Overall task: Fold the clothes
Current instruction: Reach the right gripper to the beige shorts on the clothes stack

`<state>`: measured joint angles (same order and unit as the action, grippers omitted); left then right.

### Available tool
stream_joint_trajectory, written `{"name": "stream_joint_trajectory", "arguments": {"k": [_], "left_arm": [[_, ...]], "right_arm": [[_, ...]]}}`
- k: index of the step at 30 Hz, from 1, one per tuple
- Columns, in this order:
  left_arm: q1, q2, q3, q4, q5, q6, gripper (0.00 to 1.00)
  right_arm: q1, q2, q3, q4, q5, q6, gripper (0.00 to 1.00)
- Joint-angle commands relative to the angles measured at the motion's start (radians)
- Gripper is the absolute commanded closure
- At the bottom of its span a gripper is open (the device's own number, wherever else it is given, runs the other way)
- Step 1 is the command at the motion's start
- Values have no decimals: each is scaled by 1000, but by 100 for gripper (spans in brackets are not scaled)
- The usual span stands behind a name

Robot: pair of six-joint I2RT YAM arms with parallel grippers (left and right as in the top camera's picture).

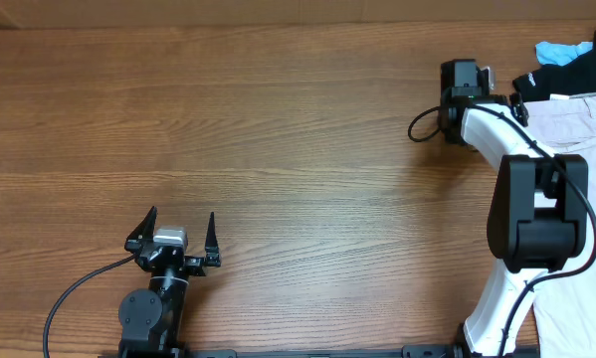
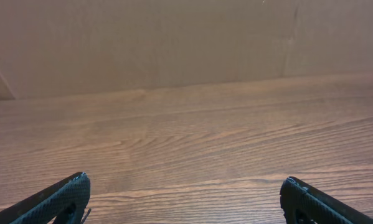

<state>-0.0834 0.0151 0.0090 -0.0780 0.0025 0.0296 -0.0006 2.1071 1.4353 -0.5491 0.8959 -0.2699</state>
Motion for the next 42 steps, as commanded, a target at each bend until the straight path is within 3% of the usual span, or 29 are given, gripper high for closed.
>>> {"name": "stream_joint_trajectory", "arguments": {"k": [1, 14, 20, 28, 30, 32, 35, 40, 42], "left_arm": [[6, -11, -4, 1, -10, 13, 0], [6, -11, -4, 1, -10, 13, 0], [6, -11, -4, 1, -10, 13, 0], [6, -11, -4, 1, -10, 13, 0], [6, -11, -4, 1, -10, 13, 0], [6, -11, -4, 1, -10, 13, 0], [6, -11, -4, 1, -10, 13, 0], [6, -11, -4, 1, -10, 13, 0], [6, -11, -4, 1, -10, 13, 0]], "right_arm": [[-51, 18, 25, 13, 38, 12, 4], [-85, 49, 24, 32, -115, 12, 4], [-86, 82, 24, 51, -89, 12, 5], [-87, 132, 24, 97, 12, 11, 13], [-88, 133, 24, 109, 13, 11, 21], [-89, 133, 24, 129, 13, 11, 40], [-90, 133, 24, 140, 12, 11, 58], [-93, 133, 24, 146, 12, 11, 66], [-93, 133, 24, 152, 13, 11, 76]]}}
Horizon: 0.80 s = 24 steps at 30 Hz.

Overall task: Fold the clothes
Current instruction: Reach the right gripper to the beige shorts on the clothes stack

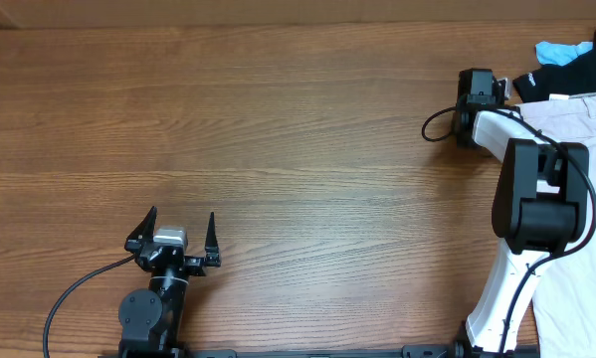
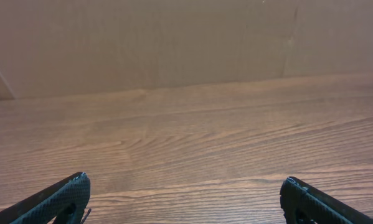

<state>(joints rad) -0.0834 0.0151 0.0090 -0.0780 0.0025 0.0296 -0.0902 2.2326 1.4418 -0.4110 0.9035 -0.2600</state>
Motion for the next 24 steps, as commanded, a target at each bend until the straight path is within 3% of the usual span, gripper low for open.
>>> {"name": "stream_joint_trajectory", "arguments": {"k": [1, 4, 9, 16, 17, 18, 20, 24], "left_arm": [[6, -11, -4, 1, -10, 13, 0], [6, -11, -4, 1, -10, 13, 0], [6, -11, -4, 1, -10, 13, 0], [6, -11, -4, 1, -10, 13, 0], [6, -11, -4, 1, -10, 13, 0], [6, -11, -4, 1, -10, 13, 0], [6, -11, -4, 1, -10, 13, 0], [6, -11, -4, 1, -10, 13, 0]], "right_arm": [[-3, 7, 18, 18, 8, 2, 80], [-3, 7, 18, 47, 75, 10, 96], [-3, 3, 21, 113, 209, 28, 96], [-3, -43, 26, 113, 169, 52, 95], [-2, -44, 26, 102, 149, 44, 83], [-2, -44, 26, 82, 131, 43, 56], [-2, -44, 24, 8, 16, 43, 32], [-2, -43, 24, -26, -82, 56, 27]]}}
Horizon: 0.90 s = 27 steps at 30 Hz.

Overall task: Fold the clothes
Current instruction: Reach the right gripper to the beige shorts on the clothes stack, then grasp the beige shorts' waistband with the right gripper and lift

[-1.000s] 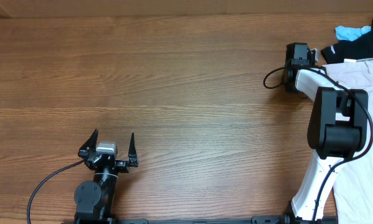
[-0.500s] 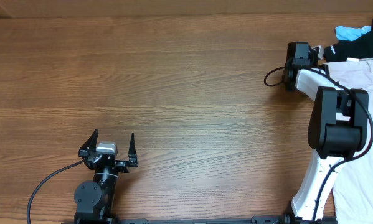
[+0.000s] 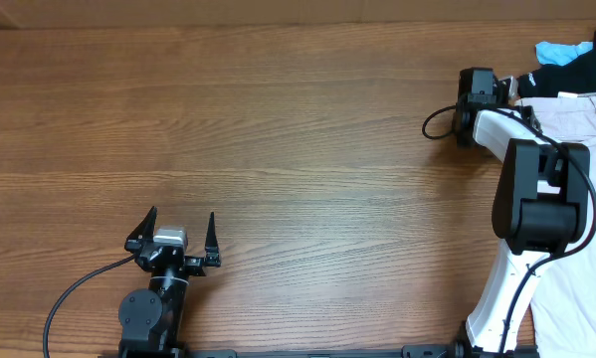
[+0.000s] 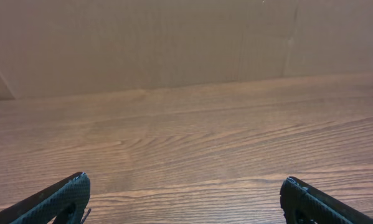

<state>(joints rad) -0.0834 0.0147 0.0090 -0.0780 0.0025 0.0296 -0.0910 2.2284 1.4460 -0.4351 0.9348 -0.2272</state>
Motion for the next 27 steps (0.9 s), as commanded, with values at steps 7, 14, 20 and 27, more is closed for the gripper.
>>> {"name": "stream_joint_trajectory", "arguments": {"k": [7, 14, 20, 27], "left_arm": [[6, -10, -4, 1, -10, 13, 0], [6, -10, -4, 1, -10, 13, 0], [6, -10, -4, 1, -10, 13, 0], [6, -10, -4, 1, -10, 13, 0]], "right_arm": [[-3, -39, 19, 14, -125, 22, 27], [-31, -35, 19, 23, -143, 44, 33], [-75, -19, 19, 32, -143, 44, 34], [-94, -8, 19, 76, -144, 75, 46]]}}
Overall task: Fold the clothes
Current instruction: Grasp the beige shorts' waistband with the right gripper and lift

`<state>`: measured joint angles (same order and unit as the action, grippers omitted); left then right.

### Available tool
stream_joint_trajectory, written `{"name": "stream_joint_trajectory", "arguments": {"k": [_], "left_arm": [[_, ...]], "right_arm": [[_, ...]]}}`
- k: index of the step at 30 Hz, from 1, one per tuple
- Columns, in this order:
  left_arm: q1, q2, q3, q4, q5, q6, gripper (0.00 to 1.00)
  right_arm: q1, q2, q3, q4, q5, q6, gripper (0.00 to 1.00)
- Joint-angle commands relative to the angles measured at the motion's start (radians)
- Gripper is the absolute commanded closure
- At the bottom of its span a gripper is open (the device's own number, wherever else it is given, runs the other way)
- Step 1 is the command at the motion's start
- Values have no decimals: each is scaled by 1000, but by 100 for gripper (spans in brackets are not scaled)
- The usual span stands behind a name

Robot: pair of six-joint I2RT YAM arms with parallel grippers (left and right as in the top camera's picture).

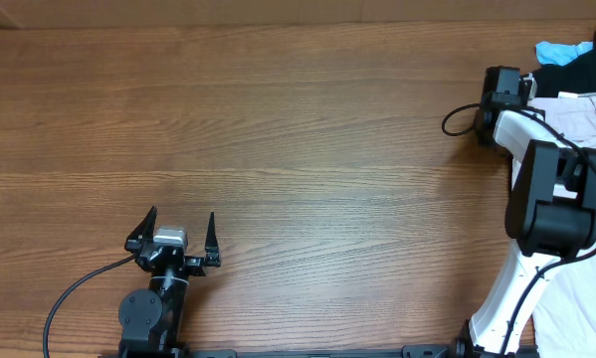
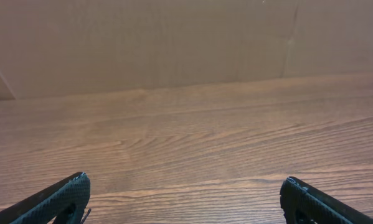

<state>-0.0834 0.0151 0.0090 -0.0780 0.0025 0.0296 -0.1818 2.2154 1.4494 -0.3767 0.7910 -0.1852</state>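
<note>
A pale beige garment (image 1: pixel 581 124) lies at the table's right edge. A black garment (image 1: pixel 566 76) and a small blue one (image 1: pixel 559 48) are heaped behind it. My right gripper (image 1: pixel 521 91) sits at the left edge of this pile, its fingers hidden under the wrist and cloth. My left gripper (image 1: pixel 181 221) rests near the front left, far from the clothes. In the left wrist view the left gripper (image 2: pixel 185 180) is open wide over bare wood, with nothing between its fingers (image 2: pixel 68 193).
The wooden table (image 1: pixel 278 119) stretches between the two arms. The right arm's white links (image 1: pixel 546 199) reach up along the right side over the beige garment. A brown wall (image 2: pixel 174 43) stands behind the table's far edge.
My right gripper has moved a little to the right, closer in against the clothes pile. The left gripper has not moved.
My right gripper first stood left of the clothes pile. By the second moment it was nearer the pile and was in the same place at the third. Now it is at the pile's edge. The left gripper stayed open and still throughout.
</note>
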Motion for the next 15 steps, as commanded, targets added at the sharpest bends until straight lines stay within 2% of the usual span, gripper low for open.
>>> {"name": "stream_joint_trajectory", "arguments": {"k": [1, 7, 10, 12, 15], "left_arm": [[6, -11, -4, 1, -10, 13, 0], [6, -11, -4, 1, -10, 13, 0], [6, -11, -4, 1, -10, 13, 0], [6, -11, -4, 1, -10, 13, 0], [6, -11, -4, 1, -10, 13, 0]], "right_arm": [[-3, 5, 16, 28, 0, 40, 47], [-3, 5, 16, 50, 0, 56, 56], [-3, 5, 16, 49, 0, 56, 65], [-3, 5, 16, 49, 0, 57, 75], [-3, 5, 16, 50, 5, 90, 81]]}}
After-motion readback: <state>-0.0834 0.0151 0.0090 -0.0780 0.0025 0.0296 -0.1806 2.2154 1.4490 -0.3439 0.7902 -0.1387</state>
